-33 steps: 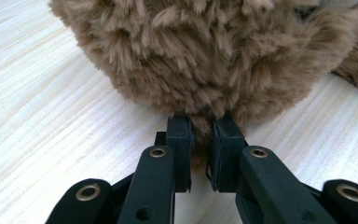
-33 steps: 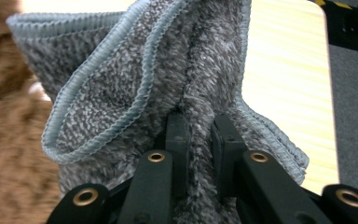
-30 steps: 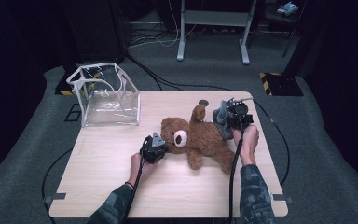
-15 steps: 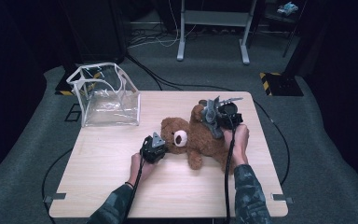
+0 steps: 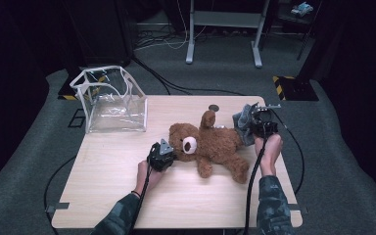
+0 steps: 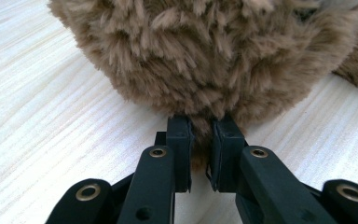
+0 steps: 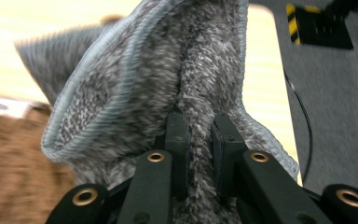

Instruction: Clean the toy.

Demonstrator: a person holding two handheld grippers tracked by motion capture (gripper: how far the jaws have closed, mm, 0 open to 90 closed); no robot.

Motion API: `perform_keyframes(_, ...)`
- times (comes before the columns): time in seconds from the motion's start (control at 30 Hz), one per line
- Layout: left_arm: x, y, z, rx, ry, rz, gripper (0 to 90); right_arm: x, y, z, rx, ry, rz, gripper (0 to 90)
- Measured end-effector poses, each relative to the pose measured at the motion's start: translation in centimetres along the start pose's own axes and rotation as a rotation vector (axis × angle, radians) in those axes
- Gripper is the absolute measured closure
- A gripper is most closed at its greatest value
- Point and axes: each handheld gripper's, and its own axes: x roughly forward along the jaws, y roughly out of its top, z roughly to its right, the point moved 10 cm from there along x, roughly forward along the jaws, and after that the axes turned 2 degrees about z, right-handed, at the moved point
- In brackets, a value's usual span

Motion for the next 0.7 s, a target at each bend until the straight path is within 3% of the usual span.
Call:
perform_keyframes(0.17, 0.0, 0.0, 0.0, 0.0, 0.001, 0.001, 80.2, -2.6, 1.1, -2.6, -0.054, 0.087, 0.094, 79.6)
perform_keyframes(0.23, 0.0, 0.0, 0.0, 0.0, 0.001, 0.001, 80.2, -2.8, 0.6, -3.9, -0.081, 0.13, 0.091, 79.7)
perform_keyframes(0.3, 0.0, 0.0, 0.0, 0.001, 0.0, 0.001, 80.2, -2.2, -0.4, -4.5, -0.111, 0.132, 0.061, 79.7)
perform_keyframes(0.33, 0.0, 0.0, 0.0, 0.001, 0.001, 0.001, 80.2, -1.6, -1.0, -4.5, -0.103, 0.13, 0.042, 79.8)
perform_keyframes(0.47, 0.0, 0.0, 0.0, 0.001, 0.0, 0.001, 80.1, 0.7, -3.1, -2.3, -0.037, 0.099, -0.02, 79.9)
perform_keyframes(0.57, 0.0, 0.0, 0.0, 0.001, -0.001, 0.001, 80.1, 1.8, -4.4, 0.1, -0.025, 0.025, -0.086, 79.9)
perform_keyframes(0.7, 0.0, 0.0, 0.0, 0.002, 0.0, 0.001, 80.2, 1.2, -4.6, 2.2, 0.027, 0.007, -0.067, 79.9)
